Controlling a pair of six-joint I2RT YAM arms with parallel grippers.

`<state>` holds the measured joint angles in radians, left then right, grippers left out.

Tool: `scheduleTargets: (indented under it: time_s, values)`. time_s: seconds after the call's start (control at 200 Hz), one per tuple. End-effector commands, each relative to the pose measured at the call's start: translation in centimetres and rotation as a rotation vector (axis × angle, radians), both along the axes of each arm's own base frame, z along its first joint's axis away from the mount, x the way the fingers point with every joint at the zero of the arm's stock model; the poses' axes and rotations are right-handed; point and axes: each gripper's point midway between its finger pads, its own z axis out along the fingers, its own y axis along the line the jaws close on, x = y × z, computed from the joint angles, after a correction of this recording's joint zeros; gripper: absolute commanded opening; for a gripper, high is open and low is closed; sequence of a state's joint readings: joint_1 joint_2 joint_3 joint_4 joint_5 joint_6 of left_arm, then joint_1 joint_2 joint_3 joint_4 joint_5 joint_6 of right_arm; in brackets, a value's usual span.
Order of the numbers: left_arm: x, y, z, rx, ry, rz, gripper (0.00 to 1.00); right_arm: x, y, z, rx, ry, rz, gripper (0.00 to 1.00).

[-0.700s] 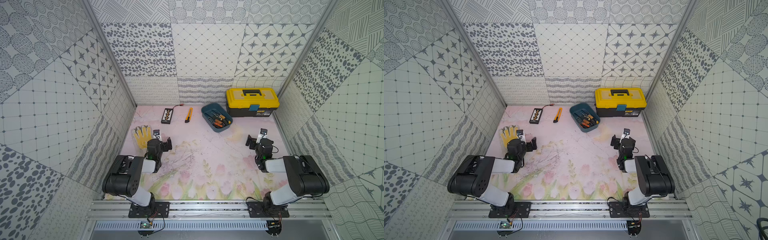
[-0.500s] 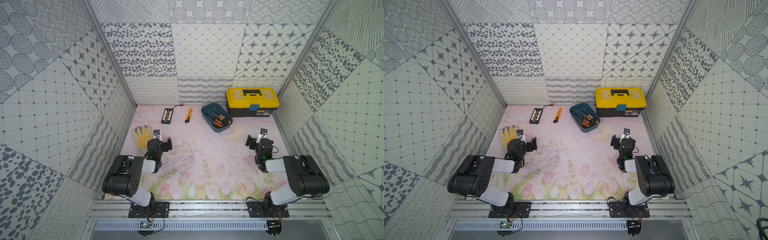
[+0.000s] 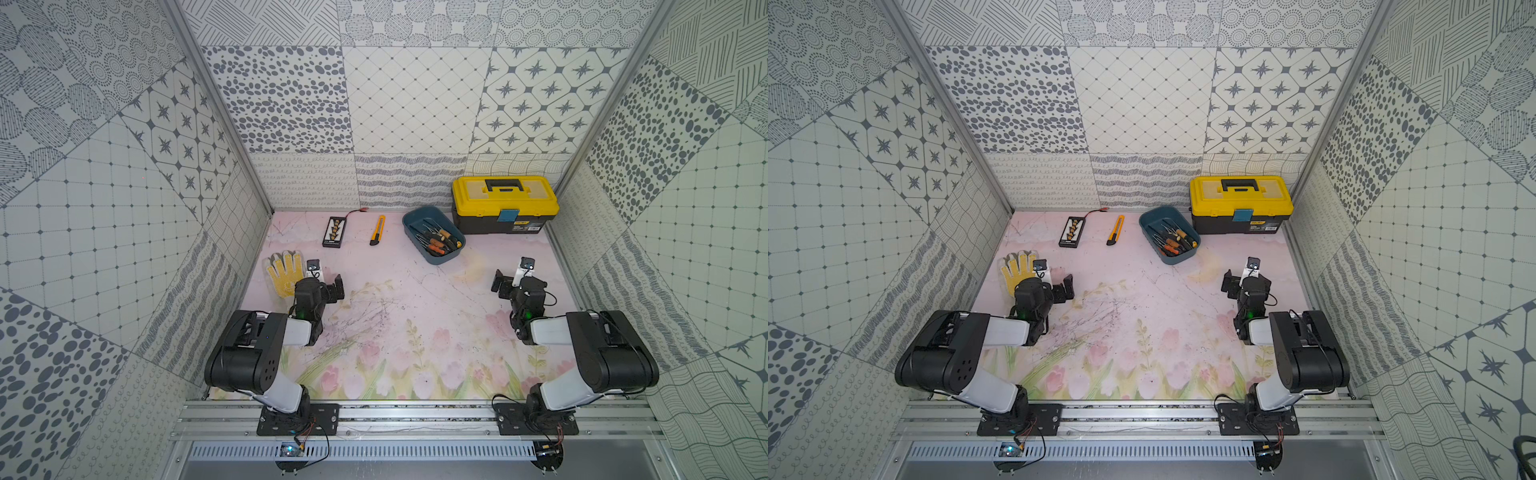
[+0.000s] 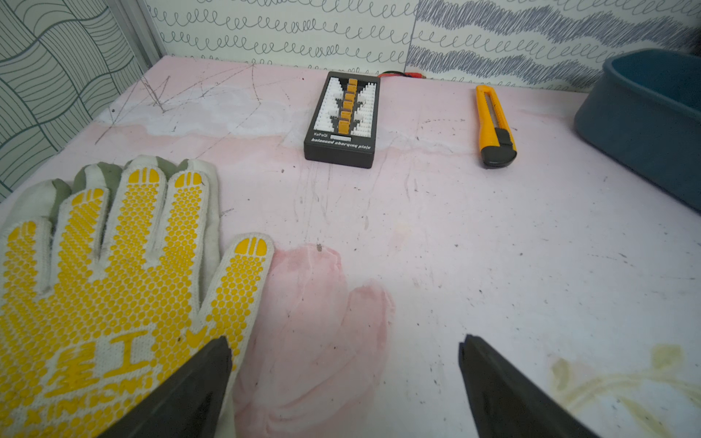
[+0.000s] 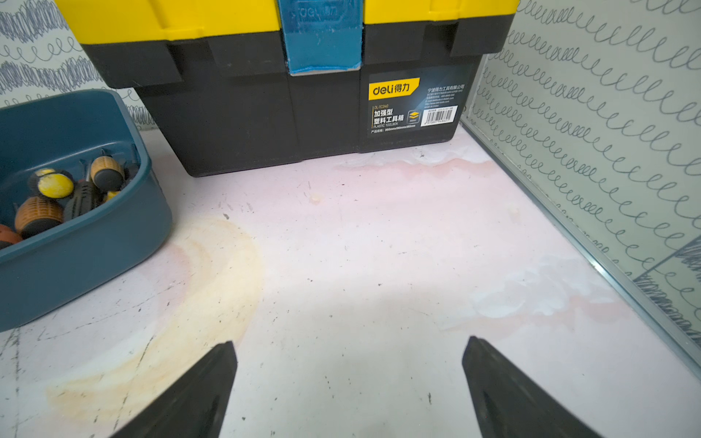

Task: Take out the screwdriver from the storage box
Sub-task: Move the storage box to the center of the board.

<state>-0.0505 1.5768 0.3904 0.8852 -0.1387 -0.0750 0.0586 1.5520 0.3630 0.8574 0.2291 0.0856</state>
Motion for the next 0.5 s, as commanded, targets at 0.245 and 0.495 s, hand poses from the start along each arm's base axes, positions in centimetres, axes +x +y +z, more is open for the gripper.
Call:
scheduleTargets:
  time_s: [0.245, 0.495]
  values:
    - [0.2, 0.7, 0.8, 0.013, -0.016, 0.033, 0.99, 0.7, -0.2, 2.0, -0.011, -0.045, -0.019, 0.99]
    - [-1.1, 0.5, 7.7, -0.002, -0.120, 0.055, 0.99, 0.4, 2.0, 5.1, -0.078, -0.049, 0.050, 0.99]
